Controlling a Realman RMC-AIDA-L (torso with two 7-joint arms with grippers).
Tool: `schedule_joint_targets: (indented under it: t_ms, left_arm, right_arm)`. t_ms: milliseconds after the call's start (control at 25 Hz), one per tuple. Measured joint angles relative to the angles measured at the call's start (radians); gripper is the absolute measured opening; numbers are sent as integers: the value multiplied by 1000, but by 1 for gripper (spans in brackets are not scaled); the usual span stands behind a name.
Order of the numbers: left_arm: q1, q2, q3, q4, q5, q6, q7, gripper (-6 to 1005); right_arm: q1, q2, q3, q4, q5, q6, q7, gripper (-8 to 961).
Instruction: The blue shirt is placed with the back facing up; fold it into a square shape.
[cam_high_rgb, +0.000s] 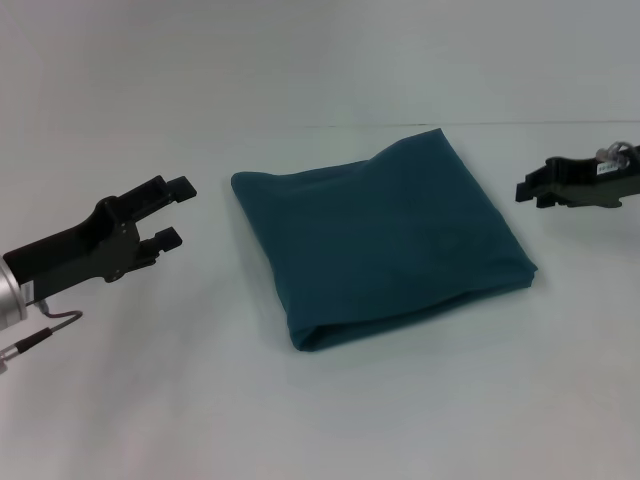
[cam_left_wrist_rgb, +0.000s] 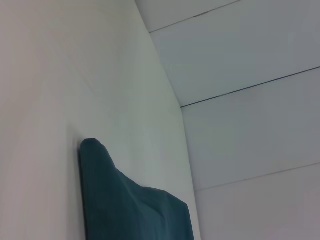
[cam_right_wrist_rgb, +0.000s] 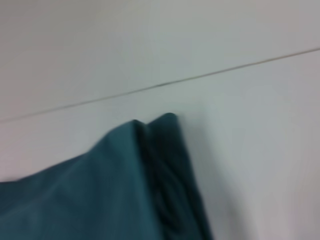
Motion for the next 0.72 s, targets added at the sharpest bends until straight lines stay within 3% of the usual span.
schedule_joint_targets:
  t_ms: [240,520,720]
  left_arm:
    - [2,0,-5,-1,0,0,1,949]
    - [5,0,-16,-2,0,-2,1,948]
    - [5,0,-20,-2,0,-2,1,948]
  right_arm:
    - [-30,18,43,-88,124,-206,-53,316]
    - [3,46,32,14,156,-175,-88,311]
    - [16,39,18,43,73,-161,-48,322]
